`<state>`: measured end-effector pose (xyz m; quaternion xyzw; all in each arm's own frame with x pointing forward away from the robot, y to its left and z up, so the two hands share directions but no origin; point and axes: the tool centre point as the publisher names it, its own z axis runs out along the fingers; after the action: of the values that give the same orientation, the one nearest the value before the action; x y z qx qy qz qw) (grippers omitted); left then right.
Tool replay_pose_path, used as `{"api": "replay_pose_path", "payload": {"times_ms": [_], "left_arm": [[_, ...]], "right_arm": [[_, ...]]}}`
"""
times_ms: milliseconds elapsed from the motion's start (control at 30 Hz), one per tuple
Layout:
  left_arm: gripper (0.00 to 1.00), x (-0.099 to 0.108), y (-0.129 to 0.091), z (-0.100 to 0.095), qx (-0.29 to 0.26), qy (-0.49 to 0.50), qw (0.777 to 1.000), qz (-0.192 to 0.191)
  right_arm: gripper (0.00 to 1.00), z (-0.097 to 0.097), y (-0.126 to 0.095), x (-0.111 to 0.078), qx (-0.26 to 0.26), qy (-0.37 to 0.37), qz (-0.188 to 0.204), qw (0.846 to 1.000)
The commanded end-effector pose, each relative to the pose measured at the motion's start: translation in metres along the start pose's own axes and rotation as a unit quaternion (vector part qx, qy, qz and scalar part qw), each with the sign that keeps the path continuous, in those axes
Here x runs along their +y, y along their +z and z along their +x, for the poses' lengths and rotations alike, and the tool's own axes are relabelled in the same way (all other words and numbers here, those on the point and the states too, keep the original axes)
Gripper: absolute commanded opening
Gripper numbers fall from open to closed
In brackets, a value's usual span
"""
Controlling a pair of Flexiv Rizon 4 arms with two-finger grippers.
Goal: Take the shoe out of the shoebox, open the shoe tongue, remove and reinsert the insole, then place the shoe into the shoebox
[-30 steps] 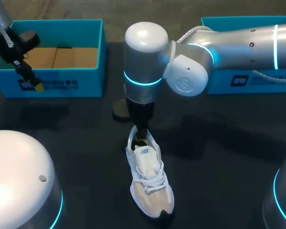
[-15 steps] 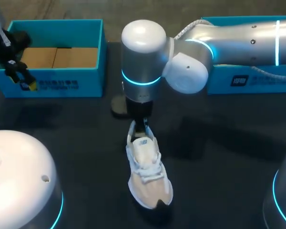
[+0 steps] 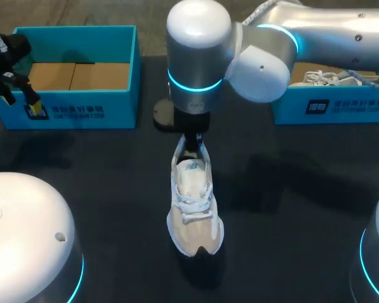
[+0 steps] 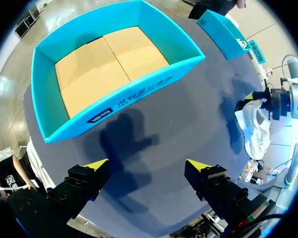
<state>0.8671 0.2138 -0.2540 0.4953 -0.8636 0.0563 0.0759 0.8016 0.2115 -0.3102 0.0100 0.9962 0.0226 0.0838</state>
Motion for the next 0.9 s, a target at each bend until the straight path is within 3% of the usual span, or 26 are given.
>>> {"api": "replay_pose_path", "payload": {"times_ms": [33, 367, 433, 700, 900], "left_arm": [[1.00, 0.000, 0.000, 0.000, -0.001, 0.000, 1.000, -0.001], [1.00, 0.000, 0.000, 0.000, -0.001, 0.000, 1.000, -0.001], [1.00, -0.004, -0.006, -0.005, 0.013, -0.045, 0.999, -0.008], [1.00, -0.009, -0.020, -0.020, -0.031, -0.178, 0.984, -0.011], [1.00, -0.010, -0.025, -0.025, -0.065, -0.228, 0.971, -0.020]], "right_arm": [[0.00, 0.001, -0.008, -0.005, -0.002, 0.000, -0.002, 1.000], [0.00, 0.003, -0.002, -0.005, 0.012, 0.007, -0.013, 1.000], [0.00, 0.002, -0.001, -0.005, 0.016, 0.015, 0.003, 1.000], [0.00, -0.042, -0.026, -0.029, -0.004, 0.030, 0.011, 0.999], [0.00, -0.072, -0.049, -0.047, -0.021, 0.027, 0.041, 0.999]]}}
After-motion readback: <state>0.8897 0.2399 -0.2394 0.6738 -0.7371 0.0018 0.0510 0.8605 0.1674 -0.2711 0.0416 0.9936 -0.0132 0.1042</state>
